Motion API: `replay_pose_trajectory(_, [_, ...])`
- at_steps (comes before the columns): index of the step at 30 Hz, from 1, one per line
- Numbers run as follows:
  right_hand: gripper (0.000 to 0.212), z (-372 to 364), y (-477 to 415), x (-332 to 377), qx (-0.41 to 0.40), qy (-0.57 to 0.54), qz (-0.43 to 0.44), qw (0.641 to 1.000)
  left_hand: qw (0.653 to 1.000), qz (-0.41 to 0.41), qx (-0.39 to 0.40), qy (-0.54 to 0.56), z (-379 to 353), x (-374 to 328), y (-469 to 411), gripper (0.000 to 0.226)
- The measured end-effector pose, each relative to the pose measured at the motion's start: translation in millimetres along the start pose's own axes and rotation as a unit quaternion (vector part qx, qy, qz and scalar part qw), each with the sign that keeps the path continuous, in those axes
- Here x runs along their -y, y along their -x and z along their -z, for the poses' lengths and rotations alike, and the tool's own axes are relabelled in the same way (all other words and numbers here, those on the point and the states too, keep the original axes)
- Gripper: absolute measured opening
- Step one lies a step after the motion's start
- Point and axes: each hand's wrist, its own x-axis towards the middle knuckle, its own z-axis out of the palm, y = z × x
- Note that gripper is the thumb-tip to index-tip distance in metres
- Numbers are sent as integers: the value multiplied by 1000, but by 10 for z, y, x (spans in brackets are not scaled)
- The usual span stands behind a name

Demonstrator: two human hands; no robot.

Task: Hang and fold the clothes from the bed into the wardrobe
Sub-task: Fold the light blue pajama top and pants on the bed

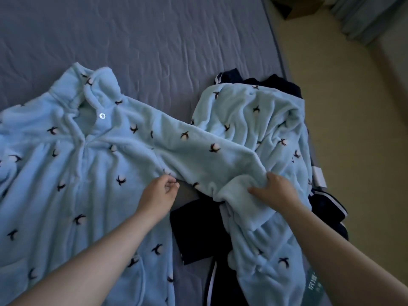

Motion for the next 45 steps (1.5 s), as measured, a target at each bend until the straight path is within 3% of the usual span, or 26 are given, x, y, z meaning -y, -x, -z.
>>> replay_pose_trajectory(2, [35,-12,4,-90,-74,-26,19,997,1000,1,5,-5,-79,-6,5,18])
replay_pose_trajectory(7, [27,375,-32,-151,-243,-157,33,957,999,-33,10,-30,-239,-73,-7,17])
replay_pose_trajectory(10, [32,677,-128,-178,-319,-44,13,947,998,-51,2,-22,-290,-200,-59,19])
replay_pose_trajectory(12, [36,804,-224,-239,-313,51,8,948,997,-68,-6,-37,-331,-327,-112,21])
replay_pose_trajectory(14, [47,792,-305,-337,-264,76,-22,961,996,-80,-3,-48,-374,-433,-149,24])
replay_pose_trajectory(17, [75,609,-330,-499,-182,-80,-101,975,995,-91,7,-47,-501,-543,-155,26])
replay_pose_trajectory(20, [77,338,-315,-668,-128,-283,-171,935,994,-103,23,-33,-650,-612,-115,24])
replay_pose_trajectory(24, [64,106,-272,-923,-134,-445,-136,875,990,-132,40,-34,-796,-720,-124,26])
replay_pose_trajectory(27, [32,160,-342,-1036,-159,-564,-127,800,987,-144,51,-42,-891,-877,-215,27])
replay_pose_trajectory(29, [15,221,-389,-1030,-146,-609,-112,771,987,-145,51,-43,-938,-953,-279,26])
replay_pose_trajectory(33, [29,346,-402,-1089,-168,-656,-96,730,986,-154,48,-50,-1047,-1053,-320,31])
replay_pose_trajectory(36, [26,418,-379,-1303,-171,-619,-41,766,985,-151,62,-56,-1138,-1132,-323,42])
replay_pose_trajectory(39, [41,368,-423,-1381,-104,-466,-25,878,984,-143,77,-69,-1183,-1163,-370,46])
replay_pose_trajectory(41, [38,288,-466,-1331,-140,-323,-19,936,984,-140,78,-76,-1213,-1168,-400,47])
replay_pose_trajectory(43, [39,233,-504,-1274,-211,-303,-64,927,984,-139,72,-82,-1240,-1156,-422,47])
replay_pose_trajectory(45, [52,183,-546,-1276,-214,-344,-137,904,984,-137,69,-88,-1261,-1137,-431,47])
